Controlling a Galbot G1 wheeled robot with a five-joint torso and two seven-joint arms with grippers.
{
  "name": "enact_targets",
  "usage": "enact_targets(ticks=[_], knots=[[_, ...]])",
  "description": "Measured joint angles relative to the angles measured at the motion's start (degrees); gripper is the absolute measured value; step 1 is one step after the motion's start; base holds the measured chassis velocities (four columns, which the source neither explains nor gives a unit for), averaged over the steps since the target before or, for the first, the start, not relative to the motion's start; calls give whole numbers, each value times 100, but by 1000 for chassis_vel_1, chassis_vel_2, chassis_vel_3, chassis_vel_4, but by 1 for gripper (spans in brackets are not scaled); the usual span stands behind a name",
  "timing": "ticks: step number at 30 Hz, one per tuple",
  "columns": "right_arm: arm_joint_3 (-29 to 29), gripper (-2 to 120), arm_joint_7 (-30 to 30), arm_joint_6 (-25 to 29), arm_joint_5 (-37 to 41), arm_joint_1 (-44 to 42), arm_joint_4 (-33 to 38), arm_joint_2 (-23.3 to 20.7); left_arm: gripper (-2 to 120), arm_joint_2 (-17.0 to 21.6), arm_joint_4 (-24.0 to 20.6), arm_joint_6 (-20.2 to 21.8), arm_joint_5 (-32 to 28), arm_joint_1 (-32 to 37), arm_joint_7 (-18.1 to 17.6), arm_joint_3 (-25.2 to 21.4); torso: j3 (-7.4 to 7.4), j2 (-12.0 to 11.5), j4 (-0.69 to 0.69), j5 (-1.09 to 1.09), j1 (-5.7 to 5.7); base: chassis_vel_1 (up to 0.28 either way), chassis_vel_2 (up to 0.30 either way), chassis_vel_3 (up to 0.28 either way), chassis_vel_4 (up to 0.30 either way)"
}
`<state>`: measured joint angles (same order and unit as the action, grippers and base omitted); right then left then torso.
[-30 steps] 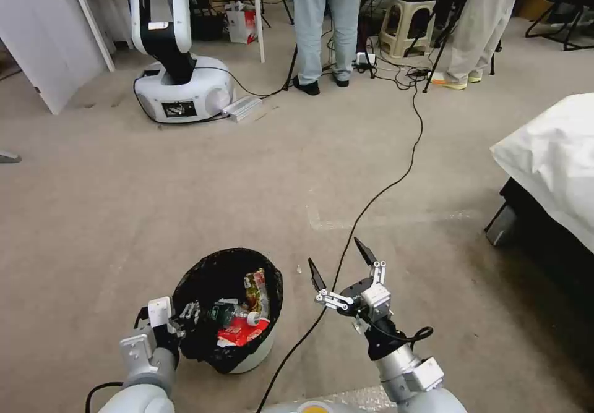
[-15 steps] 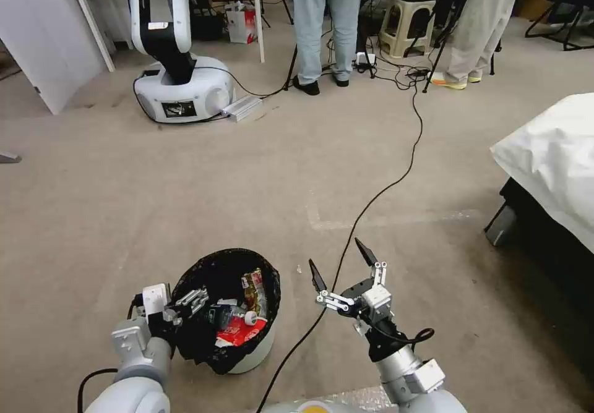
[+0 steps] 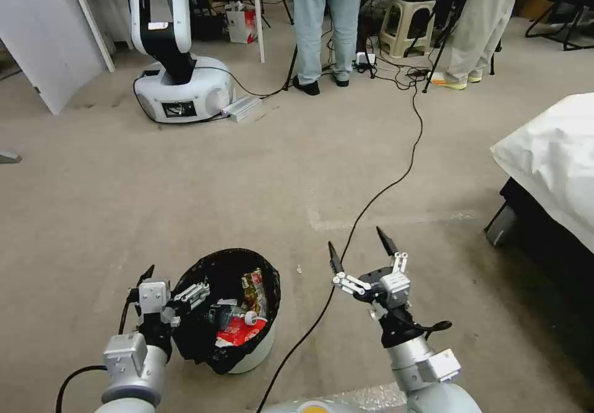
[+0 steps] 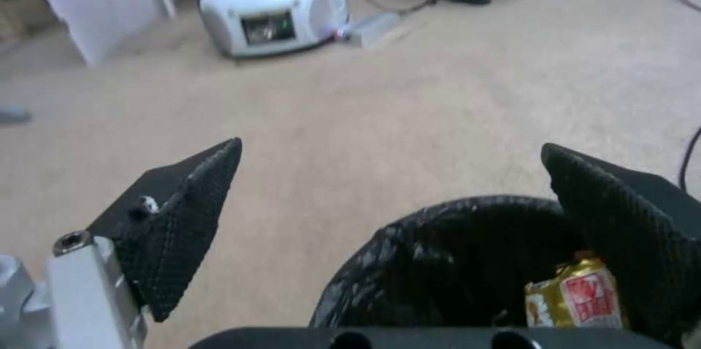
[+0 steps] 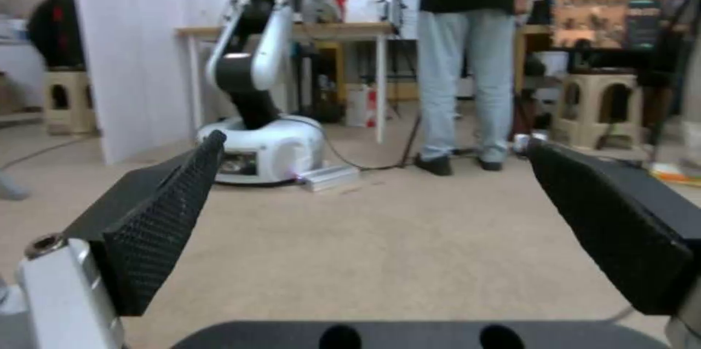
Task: Pick up the trash bin, then pick up the garbage from the floor and place it into the trash bin.
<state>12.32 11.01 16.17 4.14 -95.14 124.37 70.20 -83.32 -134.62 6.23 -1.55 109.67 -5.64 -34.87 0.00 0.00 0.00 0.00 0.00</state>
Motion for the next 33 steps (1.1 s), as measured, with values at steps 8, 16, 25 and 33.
enact_targets(ticks=[8,16,25,33], knots=[[271,100,158,-95,-68,-86,20,141,100,-82,74,-389,199,64,-90,57,0,0,0,0,0,0,0,0,0],[406,100,150,-100,-84,-117,8,198,100,-102,139,-531,296,73,-112,109,0,0,0,0,0,0,0,0,0],[457,100,67,-108,-100,-110,-53,225,100,-141,275,-754,455,133,-265,178,0,0,0,0,0,0,0,0,0],[457,100,62,-110,-104,-109,-57,224,100,-141,275,-753,454,134,-269,179,0,0,0,0,0,0,0,0,0]])
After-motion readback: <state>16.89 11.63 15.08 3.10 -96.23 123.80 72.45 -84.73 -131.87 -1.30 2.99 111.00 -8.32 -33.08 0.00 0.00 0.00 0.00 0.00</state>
